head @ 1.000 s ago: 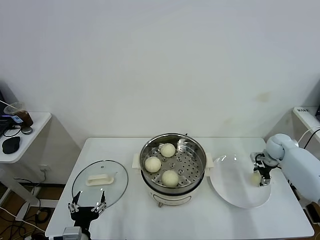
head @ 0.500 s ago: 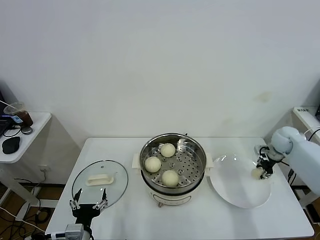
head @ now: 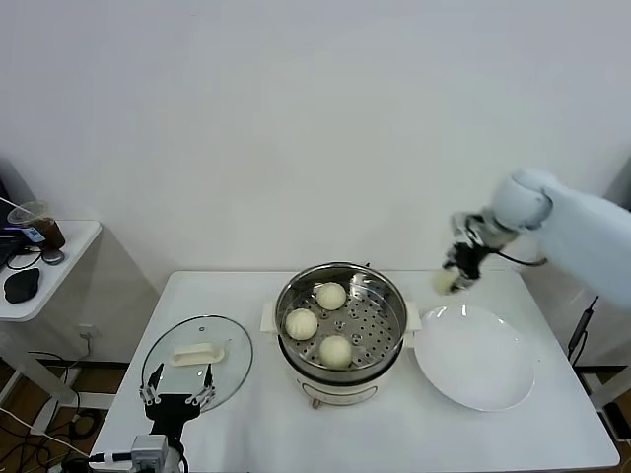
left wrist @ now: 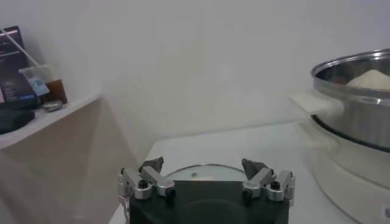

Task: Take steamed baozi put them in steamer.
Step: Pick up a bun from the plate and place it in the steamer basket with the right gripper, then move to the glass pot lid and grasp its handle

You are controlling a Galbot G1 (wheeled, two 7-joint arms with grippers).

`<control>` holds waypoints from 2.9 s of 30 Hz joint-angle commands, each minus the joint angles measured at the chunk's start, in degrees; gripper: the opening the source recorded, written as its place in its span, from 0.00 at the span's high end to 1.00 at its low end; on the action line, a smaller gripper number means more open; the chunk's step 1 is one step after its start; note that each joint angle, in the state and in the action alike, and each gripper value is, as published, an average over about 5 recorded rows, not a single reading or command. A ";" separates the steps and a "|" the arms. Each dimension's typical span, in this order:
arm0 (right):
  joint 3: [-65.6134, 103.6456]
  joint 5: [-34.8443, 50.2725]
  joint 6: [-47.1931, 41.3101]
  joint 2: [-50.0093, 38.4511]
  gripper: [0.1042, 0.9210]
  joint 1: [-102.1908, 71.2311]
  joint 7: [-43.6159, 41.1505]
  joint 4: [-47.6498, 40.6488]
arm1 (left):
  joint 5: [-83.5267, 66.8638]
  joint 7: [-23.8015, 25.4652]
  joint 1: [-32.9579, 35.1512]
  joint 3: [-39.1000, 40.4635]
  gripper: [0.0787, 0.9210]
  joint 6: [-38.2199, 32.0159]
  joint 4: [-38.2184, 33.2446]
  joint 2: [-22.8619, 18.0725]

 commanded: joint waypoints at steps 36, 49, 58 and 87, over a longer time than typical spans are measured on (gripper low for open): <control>-15.70 5.49 -12.61 19.54 0.54 0.01 6.86 1.74 | -1.53 0.45 -0.62 -0.88 0.12 0.42 0.31 0.45; -12.79 5.00 -12.68 15.78 0.31 -0.05 7.78 3.37 | -1.27 0.58 -0.60 -0.65 0.12 0.53 0.17 -0.23; -1.57 7.56 -11.98 7.83 0.12 0.70 6.31 5.98 | -0.97 0.82 0.01 -1.00 0.12 0.68 -0.51 -0.64; 100.15 29.44 7.18 -0.46 0.12 -85.51 62.34 19.30 | 0.31 -0.23 1.70 0.03 0.12 -6.83 -0.50 -0.80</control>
